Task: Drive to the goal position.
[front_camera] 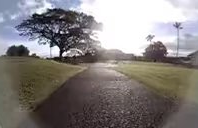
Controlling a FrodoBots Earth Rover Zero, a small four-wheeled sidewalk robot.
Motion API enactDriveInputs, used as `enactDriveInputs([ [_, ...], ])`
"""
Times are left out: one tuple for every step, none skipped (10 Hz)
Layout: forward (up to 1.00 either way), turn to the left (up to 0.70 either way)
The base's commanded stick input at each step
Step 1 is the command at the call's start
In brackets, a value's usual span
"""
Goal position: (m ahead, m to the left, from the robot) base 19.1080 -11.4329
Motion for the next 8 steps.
enactDriveInputs([
  [0.6, 0.0],
  [0.6, 0.0],
  [0.6, 0.0],
  [0.6, 0.0],
  [0.6, 0.0],
  [0.6, 0.0],
  [0.6, 0.0],
  [0.6, 0.0],
])
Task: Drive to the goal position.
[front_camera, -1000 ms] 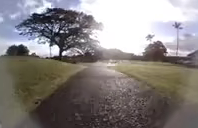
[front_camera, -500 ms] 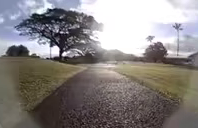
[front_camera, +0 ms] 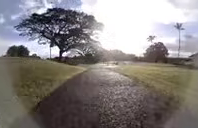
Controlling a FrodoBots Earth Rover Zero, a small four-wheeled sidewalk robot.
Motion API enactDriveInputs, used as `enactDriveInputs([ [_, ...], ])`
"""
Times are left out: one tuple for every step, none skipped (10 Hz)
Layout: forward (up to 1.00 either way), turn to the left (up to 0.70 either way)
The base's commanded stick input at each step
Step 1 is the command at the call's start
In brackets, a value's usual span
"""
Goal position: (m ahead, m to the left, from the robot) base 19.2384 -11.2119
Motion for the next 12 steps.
enactDriveInputs([
  [0.6, 0.0],
  [0.6, 0.0],
  [0.6, 0.0],
  [0.6, 0.0],
  [0.6, 0.0],
  [0.6, 0.0],
  [0.6, 0.0],
  [0.6, 0.0],
  [0.6, 0.0],
  [0.6, 0.0],
  [0.6, 0.0],
  [0.6, 0.0],
])
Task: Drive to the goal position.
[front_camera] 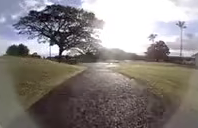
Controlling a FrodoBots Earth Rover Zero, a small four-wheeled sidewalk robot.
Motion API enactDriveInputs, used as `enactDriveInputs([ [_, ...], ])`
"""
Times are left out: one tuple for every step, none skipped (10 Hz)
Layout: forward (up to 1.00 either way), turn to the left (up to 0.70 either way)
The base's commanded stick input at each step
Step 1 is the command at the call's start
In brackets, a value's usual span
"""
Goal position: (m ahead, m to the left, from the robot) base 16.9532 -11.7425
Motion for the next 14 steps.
enactDriveInputs([
  [0.6, 0.0],
  [0.6, 0.0],
  [0.6, 0.0],
  [0.6, 0.0],
  [0.6, 0.0],
  [0.6, 0.0],
  [0.6, 0.0],
  [0.6, 0.0],
  [0.6, 0.0],
  [0.6, 0.0],
  [0.6, 0.0],
  [0.6, 0.0],
  [0.6, 0.0],
  [0.6, 0.0],
])
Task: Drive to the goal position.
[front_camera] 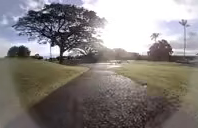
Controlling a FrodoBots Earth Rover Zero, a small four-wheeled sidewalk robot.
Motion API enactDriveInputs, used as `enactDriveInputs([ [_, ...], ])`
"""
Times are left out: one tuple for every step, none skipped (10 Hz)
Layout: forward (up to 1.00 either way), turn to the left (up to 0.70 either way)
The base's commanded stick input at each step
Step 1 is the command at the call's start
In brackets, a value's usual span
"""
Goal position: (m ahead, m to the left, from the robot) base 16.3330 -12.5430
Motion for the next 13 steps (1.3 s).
enactDriveInputs([
  [0.6, 0.0],
  [0.6, 0.0],
  [0.6, 0.0],
  [0.6, 0.0],
  [0.6, 0.0],
  [0.6, 0.0],
  [0.6, 0.0],
  [0.6, 0.0],
  [0.6, 0.0],
  [0.6, 0.0],
  [0.6, 0.0],
  [0.6, 0.0],
  [0.6, 0.0],
])
